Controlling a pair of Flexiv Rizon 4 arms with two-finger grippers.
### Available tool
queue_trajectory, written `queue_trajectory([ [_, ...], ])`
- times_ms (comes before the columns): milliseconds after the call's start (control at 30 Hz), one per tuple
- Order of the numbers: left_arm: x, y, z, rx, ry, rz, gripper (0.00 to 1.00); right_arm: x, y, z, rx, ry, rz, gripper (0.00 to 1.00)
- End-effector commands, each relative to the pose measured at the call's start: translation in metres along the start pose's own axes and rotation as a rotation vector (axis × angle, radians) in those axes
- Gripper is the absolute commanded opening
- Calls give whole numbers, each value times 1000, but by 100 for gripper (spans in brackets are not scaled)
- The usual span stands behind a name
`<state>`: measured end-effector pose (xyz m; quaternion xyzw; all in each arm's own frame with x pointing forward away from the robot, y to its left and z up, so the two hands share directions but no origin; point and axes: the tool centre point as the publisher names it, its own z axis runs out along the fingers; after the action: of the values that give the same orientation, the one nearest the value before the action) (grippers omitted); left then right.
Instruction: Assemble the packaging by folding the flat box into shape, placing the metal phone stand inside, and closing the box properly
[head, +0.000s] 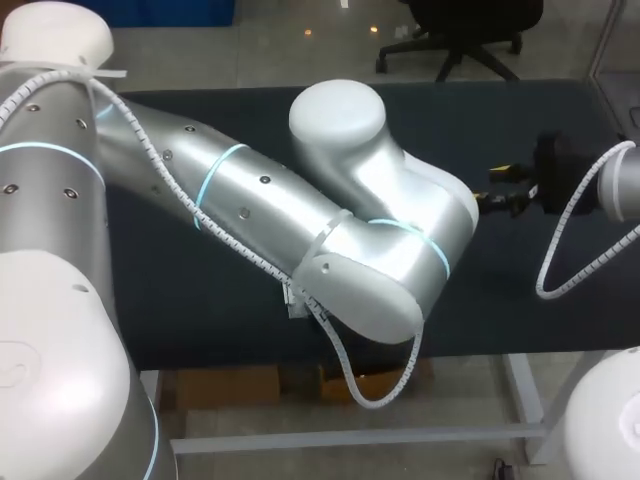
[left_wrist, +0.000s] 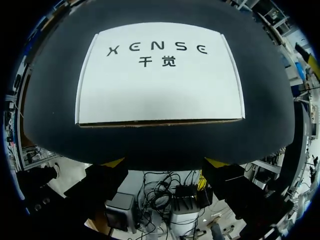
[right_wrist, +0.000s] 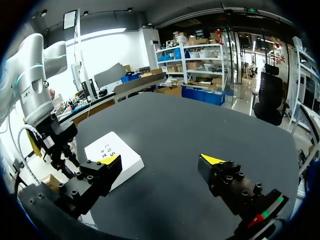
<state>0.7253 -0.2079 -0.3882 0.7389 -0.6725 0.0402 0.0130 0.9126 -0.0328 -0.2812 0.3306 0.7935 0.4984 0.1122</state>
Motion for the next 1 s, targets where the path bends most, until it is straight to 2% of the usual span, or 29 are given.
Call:
queue_trajectory([
  [33,4,-7,6,-15,-13,-7,100,0,-1,-1,-5,3,-1,100],
  [433,-2,-24,12,-25,-11,-23,100,0,-1,-1,-5,3,-1,100],
  [1000,-5,-61,13,-26,-41,-19,100,0,-1,-1,-5,3,-1,100],
])
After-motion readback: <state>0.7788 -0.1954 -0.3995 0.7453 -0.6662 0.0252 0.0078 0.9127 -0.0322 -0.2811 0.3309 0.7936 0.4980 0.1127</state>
